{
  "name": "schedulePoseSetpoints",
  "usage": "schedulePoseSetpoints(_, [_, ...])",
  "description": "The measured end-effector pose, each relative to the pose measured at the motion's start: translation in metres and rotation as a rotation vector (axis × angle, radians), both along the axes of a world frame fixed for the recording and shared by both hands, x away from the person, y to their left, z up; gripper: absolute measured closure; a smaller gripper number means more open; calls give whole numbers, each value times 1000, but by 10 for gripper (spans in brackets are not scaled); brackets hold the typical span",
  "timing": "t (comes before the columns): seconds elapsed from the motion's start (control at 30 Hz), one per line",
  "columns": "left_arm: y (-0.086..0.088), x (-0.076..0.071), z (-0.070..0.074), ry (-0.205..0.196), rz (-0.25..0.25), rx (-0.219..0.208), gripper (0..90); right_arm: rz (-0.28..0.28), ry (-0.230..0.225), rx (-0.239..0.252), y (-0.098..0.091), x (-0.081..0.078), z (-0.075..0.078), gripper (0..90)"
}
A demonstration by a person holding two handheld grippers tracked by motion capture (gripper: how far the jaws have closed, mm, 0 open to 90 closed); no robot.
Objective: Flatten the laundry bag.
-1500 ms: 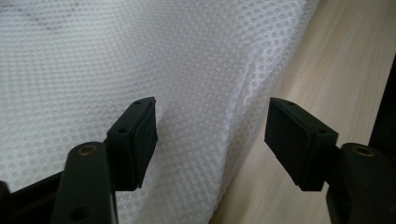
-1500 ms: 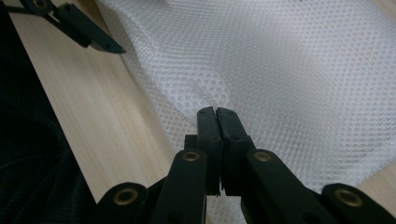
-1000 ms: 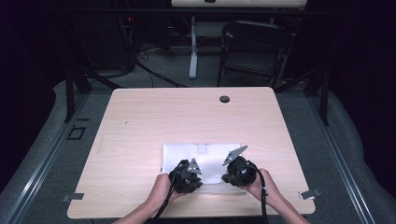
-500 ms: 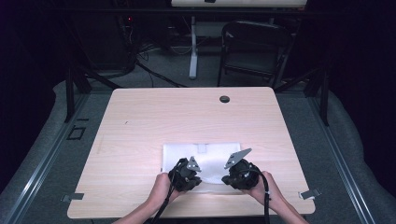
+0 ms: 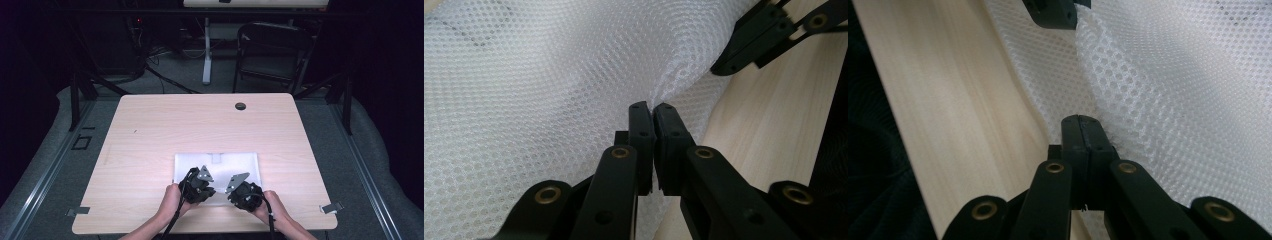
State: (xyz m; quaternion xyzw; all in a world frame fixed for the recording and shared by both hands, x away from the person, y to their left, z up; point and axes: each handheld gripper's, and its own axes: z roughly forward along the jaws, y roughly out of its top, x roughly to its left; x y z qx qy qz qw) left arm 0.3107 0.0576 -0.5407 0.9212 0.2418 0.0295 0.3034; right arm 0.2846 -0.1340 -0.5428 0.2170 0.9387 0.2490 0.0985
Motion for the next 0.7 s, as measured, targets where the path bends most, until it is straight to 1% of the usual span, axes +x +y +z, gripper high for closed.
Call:
schedulePoseSetpoints(0.03, [0,0,1,4,9,-10,872,-7,0,5,2,2,-4,900])
schedulePoseSetpoints(0.07, [0,0,1,4,9,-10,872,-5,1,-4,2,3,-6,900])
schedulePoseSetpoints(0.1, [1,0,1,4,9,-10,873,-13,-4,1,2,3,-8,900])
schedulePoseSetpoints(0.13, [1,0,1,8,18,-21,873,-13,-4,1,2,3,-8,900])
schedulePoseSetpoints(0.17, [1,0,2,10,21,-21,873,-10,1,-11,2,4,-10,900])
schedulePoseSetpoints(0.2, [1,1,2,8,18,-15,874,-11,-1,-11,2,4,-13,900])
schedulePoseSetpoints(0.27, [1,0,2,12,32,-25,874,-1,3,-29,1,4,-15,900])
schedulePoseSetpoints(0.3, [1,0,3,16,36,-27,874,5,2,-29,0,4,-16,900])
schedulePoseSetpoints(0.33, [1,0,5,17,32,-19,874,3,8,-14,0,4,-17,900])
schedulePoseSetpoints(0.47, [3,2,6,30,44,-26,875,8,11,-10,-1,5,-17,900])
schedulePoseSetpoints(0.53, [3,2,5,35,52,-34,875,9,2,-16,-1,4,-17,900])
schedulePoseSetpoints(0.57, [4,3,6,42,55,-34,876,17,5,-20,0,4,-17,900])
schedulePoseSetpoints(0.6, [5,5,7,39,57,-31,876,17,1,-32,0,4,-17,900])
schedulePoseSetpoints(0.63, [5,5,7,39,57,-31,876,14,-7,-32,1,3,-17,900])
schedulePoseSetpoints(0.7, [6,7,11,41,68,-39,876,14,-8,-35,1,3,-17,900])
